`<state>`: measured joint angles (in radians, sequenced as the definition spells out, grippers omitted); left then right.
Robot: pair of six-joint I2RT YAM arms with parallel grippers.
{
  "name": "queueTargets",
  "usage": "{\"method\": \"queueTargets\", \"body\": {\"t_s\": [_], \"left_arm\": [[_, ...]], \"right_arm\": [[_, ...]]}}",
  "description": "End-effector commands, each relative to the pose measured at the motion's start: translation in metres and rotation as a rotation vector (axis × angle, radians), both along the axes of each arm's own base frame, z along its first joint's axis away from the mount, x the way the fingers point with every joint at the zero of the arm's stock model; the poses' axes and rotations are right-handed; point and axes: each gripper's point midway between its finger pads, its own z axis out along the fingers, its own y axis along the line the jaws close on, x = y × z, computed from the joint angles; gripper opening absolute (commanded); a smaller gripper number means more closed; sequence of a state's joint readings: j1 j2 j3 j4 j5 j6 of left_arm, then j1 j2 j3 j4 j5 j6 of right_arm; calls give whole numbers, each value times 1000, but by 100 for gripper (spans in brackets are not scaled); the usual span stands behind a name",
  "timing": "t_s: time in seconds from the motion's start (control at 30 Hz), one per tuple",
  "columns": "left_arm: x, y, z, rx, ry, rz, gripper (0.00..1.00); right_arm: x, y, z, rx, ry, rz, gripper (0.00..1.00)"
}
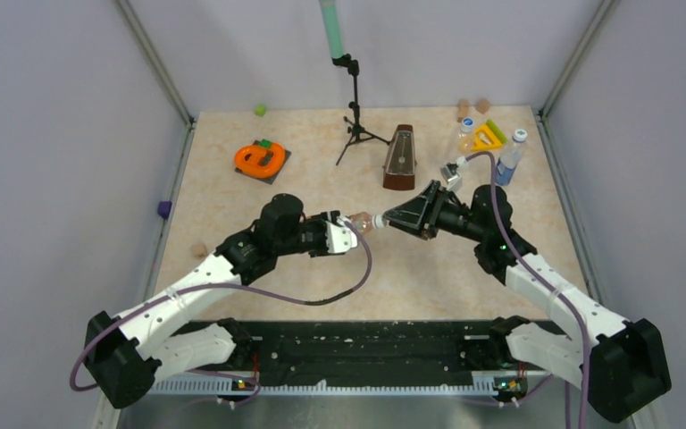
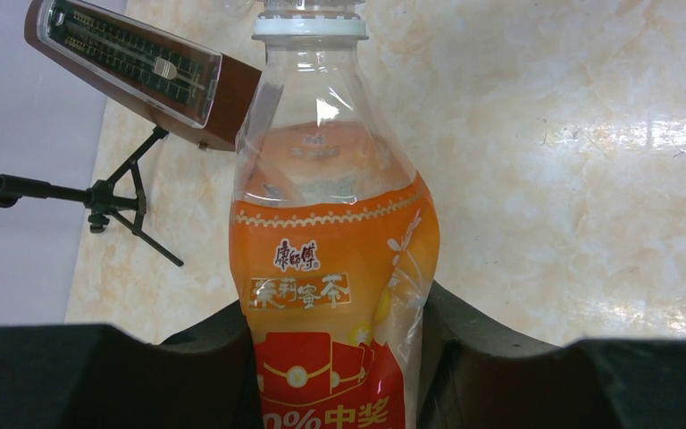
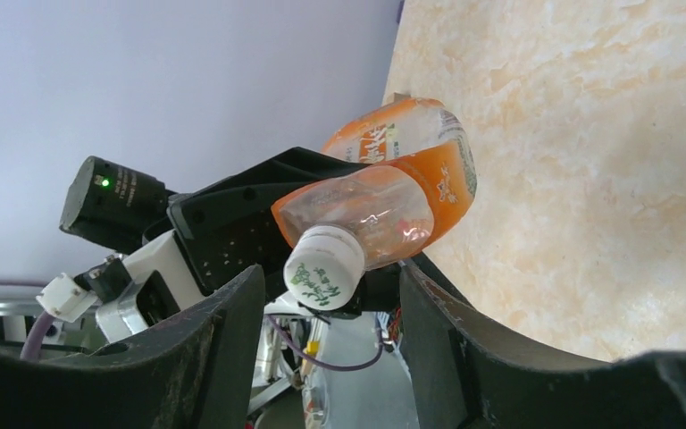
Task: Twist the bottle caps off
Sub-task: Unscrew the bottle cap from the plastic bottle.
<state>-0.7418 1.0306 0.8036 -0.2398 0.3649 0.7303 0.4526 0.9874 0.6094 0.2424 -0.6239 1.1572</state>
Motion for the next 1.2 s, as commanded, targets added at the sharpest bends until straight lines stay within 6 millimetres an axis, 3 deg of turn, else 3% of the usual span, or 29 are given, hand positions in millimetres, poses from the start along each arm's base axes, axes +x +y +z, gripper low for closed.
{"method": "queueTargets", "body": {"t_s": [0.0, 0.27, 0.47, 0.63, 0.73, 0.93, 1.17], "left_arm": [[6, -7, 21, -31, -54, -7, 0], [7, -8, 18, -6, -47, -11, 0], [7, -11, 16, 3, -35, -16, 0], [6, -13, 14, -2, -8, -21, 0], [3, -16, 14, -10, 25, -27, 0], [-11, -27, 23, -84, 114, -77, 0], [-38, -40, 55, -232, 319, -237, 0]], "right_arm": [[-3, 10, 12, 26, -23, 52, 55], [-4, 17, 14, -4, -45, 80, 53], [-3, 16, 8, -44, -52, 77, 35], [-8, 16, 6, -70, -90, 106, 31], [-9, 16, 1, -100, -108, 127, 23], [-16, 17, 0, -152, -206, 204, 21], [-29, 18, -4, -236, -369, 328, 20]]}}
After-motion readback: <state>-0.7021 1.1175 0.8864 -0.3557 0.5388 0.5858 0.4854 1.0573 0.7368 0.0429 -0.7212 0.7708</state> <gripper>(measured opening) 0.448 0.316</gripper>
